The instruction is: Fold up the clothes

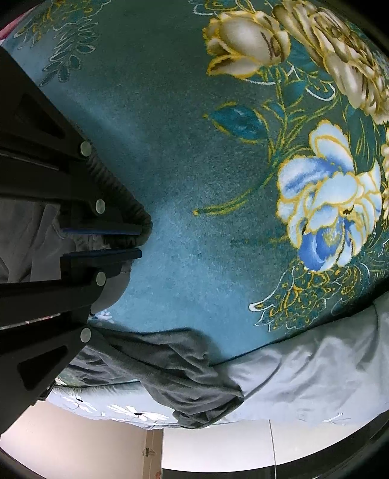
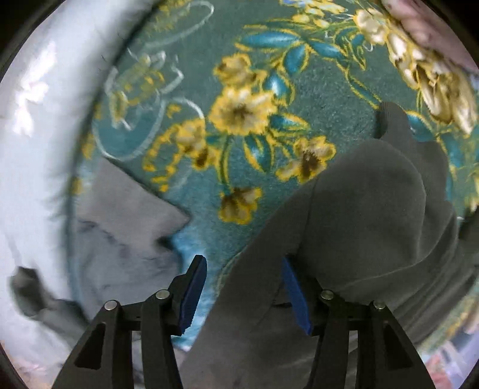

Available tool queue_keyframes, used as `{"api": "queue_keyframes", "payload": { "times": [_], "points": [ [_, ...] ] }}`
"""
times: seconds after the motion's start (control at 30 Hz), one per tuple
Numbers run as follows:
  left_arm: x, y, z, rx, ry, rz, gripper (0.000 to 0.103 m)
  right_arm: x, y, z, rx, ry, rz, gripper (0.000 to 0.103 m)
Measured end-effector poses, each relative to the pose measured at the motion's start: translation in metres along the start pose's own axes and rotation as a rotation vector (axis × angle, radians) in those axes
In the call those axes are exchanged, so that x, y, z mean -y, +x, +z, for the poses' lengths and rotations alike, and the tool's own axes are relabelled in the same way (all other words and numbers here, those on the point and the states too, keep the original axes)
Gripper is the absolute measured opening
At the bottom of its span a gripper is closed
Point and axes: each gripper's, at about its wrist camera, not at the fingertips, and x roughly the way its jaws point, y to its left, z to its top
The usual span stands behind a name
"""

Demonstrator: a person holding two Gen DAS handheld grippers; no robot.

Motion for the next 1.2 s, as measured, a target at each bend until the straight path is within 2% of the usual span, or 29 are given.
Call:
{"api": "queue_keyframes", "payload": {
  "times": [0.07, 0.1, 0.2, 0.23, 0.27, 0.3, 0.33, 0.4, 0.47, 0.53, 0.63, 0.73, 0.77, 0.8, 0.83, 0.87, 1.0, 1.13, 1.2],
  "points": [
    [0.0, 0.0, 0.0, 0.001, -0.004, -0.005, 0.008, -0.01, 0.006, 0.0, -0.011, -0.012, -0.081, 0.056],
    [0.0, 0.0, 0.0, 0.0, -0.001, -0.005, 0.008, -0.013, 0.008, 0.001, -0.013, -0.01, -0.11, 0.052],
    [0.002, -0.001, 0.0, -0.003, 0.012, -0.006, 0.008, -0.009, 0.007, 0.003, -0.019, 0.027, -0.144, 0.035],
    [0.002, -0.001, 0.001, -0.004, 0.016, -0.007, 0.008, -0.005, 0.007, 0.005, -0.026, 0.037, -0.135, 0.032],
    [0.002, -0.001, 0.001, -0.005, 0.02, -0.008, 0.008, -0.001, 0.007, 0.006, -0.034, 0.045, -0.124, 0.025],
    [0.002, -0.001, 0.001, -0.005, 0.02, -0.01, 0.008, 0.004, 0.004, 0.008, -0.037, 0.059, -0.065, 0.011],
    [0.002, -0.001, 0.001, -0.005, 0.016, -0.012, 0.008, 0.009, 0.001, 0.009, -0.039, 0.073, 0.0, 0.007],
    [0.001, -0.001, 0.001, -0.005, 0.006, -0.018, 0.008, 0.017, -0.01, 0.012, -0.015, 0.078, 0.143, 0.005],
    [0.0, -0.001, 0.001, -0.008, -0.003, -0.019, 0.008, 0.019, -0.028, 0.011, 0.033, 0.014, 0.273, 0.004],
    [-0.003, 0.0, 0.002, -0.021, -0.03, -0.026, 0.008, 0.022, -0.043, 0.006, 0.066, -0.044, 0.322, 0.004],
    [-0.009, -0.007, 0.004, -0.024, -0.107, -0.019, 0.009, 0.038, -0.054, -0.001, 0.082, -0.018, 0.396, 0.004],
    [-0.006, -0.022, 0.003, -0.033, -0.169, -0.02, 0.01, 0.05, -0.054, -0.01, 0.092, -0.038, 0.408, 0.004],
    [-0.003, -0.026, 0.002, -0.035, -0.175, -0.041, 0.011, 0.052, -0.054, -0.012, 0.091, -0.049, 0.411, 0.004],
    [0.004, -0.027, 0.0, -0.045, -0.178, -0.074, 0.014, 0.055, -0.054, -0.015, 0.09, -0.06, 0.414, 0.004],
    [0.013, -0.024, -0.001, -0.073, -0.179, -0.097, 0.022, 0.057, -0.055, -0.017, 0.089, -0.071, 0.417, 0.004],
    [0.022, -0.015, -0.002, -0.111, -0.192, -0.085, 0.027, 0.059, -0.055, -0.02, 0.087, -0.081, 0.419, 0.004],
    [0.052, 0.029, -0.004, -0.253, -0.263, 0.001, 0.031, 0.061, -0.052, -0.019, 0.077, -0.067, 0.436, 0.004],
    [0.073, 0.068, -0.007, -0.304, -0.277, 0.078, 0.033, 0.06, -0.054, -0.017, 0.069, -0.08, 0.435, 0.004],
    [0.082, 0.081, -0.007, -0.325, -0.27, 0.1, 0.042, 0.059, -0.054, -0.017, 0.068, -0.099, 0.427, 0.004]
  ]
}}
